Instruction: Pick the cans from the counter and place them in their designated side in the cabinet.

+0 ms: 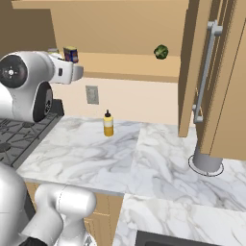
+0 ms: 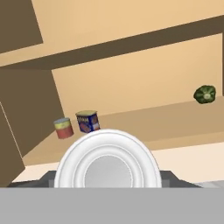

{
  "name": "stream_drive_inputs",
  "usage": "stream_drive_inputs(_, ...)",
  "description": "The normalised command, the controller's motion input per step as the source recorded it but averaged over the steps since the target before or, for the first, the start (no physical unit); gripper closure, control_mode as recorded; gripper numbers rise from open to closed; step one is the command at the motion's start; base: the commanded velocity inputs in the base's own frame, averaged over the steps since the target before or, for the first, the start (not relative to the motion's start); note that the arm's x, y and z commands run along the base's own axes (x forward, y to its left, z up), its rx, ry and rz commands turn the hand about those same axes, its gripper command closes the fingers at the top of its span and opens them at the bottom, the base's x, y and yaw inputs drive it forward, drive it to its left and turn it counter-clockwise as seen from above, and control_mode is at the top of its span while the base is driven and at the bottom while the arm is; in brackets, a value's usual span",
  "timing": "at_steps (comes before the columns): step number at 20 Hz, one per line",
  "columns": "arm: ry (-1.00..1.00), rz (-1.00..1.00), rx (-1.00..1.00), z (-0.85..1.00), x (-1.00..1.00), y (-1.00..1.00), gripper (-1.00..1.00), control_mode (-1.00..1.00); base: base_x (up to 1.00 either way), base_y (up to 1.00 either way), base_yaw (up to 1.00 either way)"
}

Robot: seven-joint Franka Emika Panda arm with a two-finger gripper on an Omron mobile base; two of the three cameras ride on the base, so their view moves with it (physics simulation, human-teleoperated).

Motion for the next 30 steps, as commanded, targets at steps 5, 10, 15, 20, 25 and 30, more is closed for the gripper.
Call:
stream_drive_inputs(5,0.02,0.00,0.00,-0.01,0.13,0.10,1.00,-1.00,0.00,0.00,0.00)
stream_drive_inputs(10,0.00,0.00,0.00,0.00,0.11,0.04,1.00,-1.00,0.00,0.00,0.00)
stream_drive_inputs(15,0.00,0.00,0.00,-0.06,0.13,0.02,1.00,-1.00,0.00,0.00,0.00)
stream_drive_inputs(20,0.00,0.00,0.00,-0.05,0.17,0.04,1.00,-1.00,0.00,0.00,0.00)
stream_drive_inputs(25,0.00,0.00,0.00,-0.01,0.16,0.00,1.00,-1.00,0.00,0.00,0.00)
stream_drive_inputs(30,0.00,0.00,0.00,0.00,0.15,0.00,1.00,-1.00,0.00,0.00,0.00)
